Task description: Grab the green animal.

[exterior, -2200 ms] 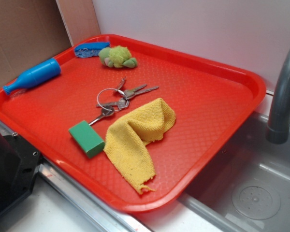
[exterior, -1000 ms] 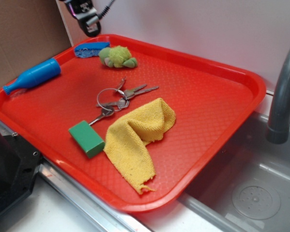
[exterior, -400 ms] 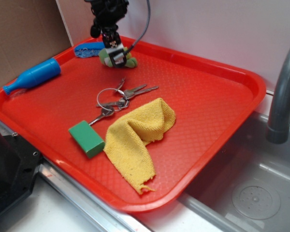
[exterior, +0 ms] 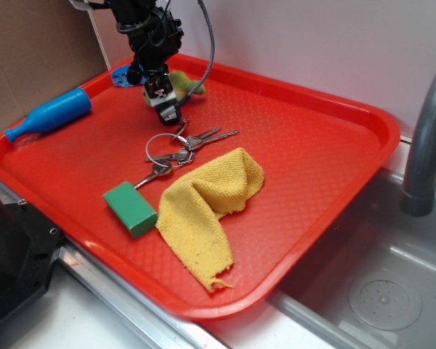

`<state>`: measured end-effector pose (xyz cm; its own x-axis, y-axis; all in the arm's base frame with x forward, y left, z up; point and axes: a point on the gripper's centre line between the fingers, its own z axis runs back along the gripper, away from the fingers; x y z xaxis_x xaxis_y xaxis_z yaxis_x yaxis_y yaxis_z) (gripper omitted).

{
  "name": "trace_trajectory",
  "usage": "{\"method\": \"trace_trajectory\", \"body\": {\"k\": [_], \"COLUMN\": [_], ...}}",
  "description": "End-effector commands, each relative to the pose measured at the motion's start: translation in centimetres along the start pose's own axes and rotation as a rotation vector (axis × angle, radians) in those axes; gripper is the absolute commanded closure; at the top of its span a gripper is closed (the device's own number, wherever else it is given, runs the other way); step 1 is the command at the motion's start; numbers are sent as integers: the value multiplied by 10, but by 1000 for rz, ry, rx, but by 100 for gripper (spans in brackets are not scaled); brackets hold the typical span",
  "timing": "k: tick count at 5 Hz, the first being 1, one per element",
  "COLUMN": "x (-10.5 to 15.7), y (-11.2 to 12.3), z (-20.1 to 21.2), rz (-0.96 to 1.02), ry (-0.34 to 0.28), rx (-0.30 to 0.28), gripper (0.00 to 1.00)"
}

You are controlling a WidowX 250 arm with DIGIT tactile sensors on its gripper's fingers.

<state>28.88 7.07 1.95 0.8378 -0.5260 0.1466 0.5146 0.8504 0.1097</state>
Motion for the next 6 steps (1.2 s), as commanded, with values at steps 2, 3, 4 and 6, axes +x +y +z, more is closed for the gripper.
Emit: {"method": "trace_trajectory", "body": {"k": [2,3,4,6], "x": [36,42,55,42], "y": [-7,-20,-38,-65], "z": [90,146,186,210], "rz": [259,386,470,488], "ry": [9,-67,-37,8], "rx": [136,51,-3,-63], "gripper": [100,100,100,100]}}
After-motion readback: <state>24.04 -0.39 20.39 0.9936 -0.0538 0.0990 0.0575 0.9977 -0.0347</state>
